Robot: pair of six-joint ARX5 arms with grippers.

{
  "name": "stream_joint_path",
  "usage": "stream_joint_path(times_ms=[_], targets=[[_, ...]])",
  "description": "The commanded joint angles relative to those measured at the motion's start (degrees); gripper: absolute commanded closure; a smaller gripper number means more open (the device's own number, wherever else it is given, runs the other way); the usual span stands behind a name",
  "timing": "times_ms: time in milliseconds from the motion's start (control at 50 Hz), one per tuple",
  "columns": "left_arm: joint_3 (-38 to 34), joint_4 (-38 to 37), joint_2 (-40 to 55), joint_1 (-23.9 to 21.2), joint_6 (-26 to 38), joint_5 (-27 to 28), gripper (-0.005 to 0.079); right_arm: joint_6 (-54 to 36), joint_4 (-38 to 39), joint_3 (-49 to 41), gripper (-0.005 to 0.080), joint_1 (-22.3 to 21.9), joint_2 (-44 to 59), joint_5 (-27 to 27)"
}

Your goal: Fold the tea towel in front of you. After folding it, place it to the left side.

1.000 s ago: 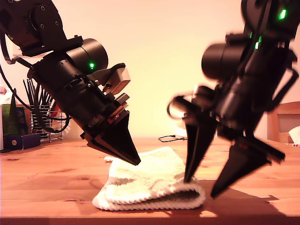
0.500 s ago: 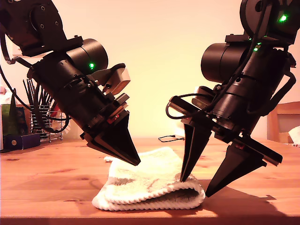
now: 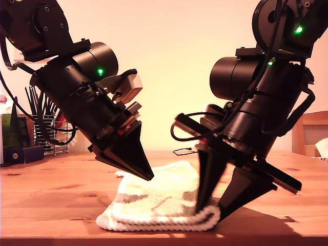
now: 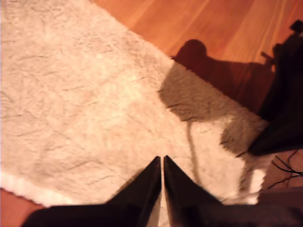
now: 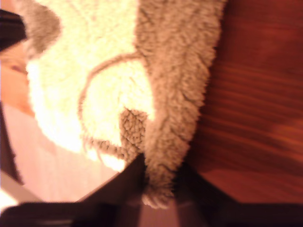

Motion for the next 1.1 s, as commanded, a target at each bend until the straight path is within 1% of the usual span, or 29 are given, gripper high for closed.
stream_joint_path(times_ms=[0, 120, 260, 480, 680, 780, 900, 1080], targets=[[-0.7, 0.5, -0.3, 0.0, 0.3, -0.5, 0.0764, 0.0, -1.0, -0.9, 0.0765, 0.6, 1.4, 0.2], [-0.7, 0.8, -0.3, 0.5, 0.4, -1.3, 0.0764, -0.1, -3.1, -0.9, 0.0765, 1.2, 0.6, 0.0], [-0.7, 1.7, -0.3, 0.8, 0.4, -1.8, 0.0764, -0.2, -5.7, -0.9, 0.0765, 3.2, -1.6, -0.2], [-0.7, 3.6, -0.3, 0.7, 0.4, -1.8, 0.0764, -0.1, -11.7, -0.9, 0.0765, 6.0, -7.3, -1.3], [-0.7, 3.4, -0.2, 0.7, 0.2, -1.7, 0.0764, 1.0, -17.1, -0.9, 0.0765, 7.1, -13.8, -2.3], [-0.7, 3.9, -0.2, -0.1, -0.2, -1.7, 0.0764, 3.0, -18.4, -0.9, 0.0765, 7.1, -17.3, -3.5], [-0.7, 3.1, 0.1, -1.3, -0.7, -0.8, 0.0764, 5.6, -18.1, -0.8, 0.0765, 7.1, -20.7, -3.6], [-0.9, 3.5, 1.2, -5.2, -0.7, 0.2, 0.0764, 7.3, -17.7, -0.8, 0.0765, 6.9, -22.6, -3.6]])
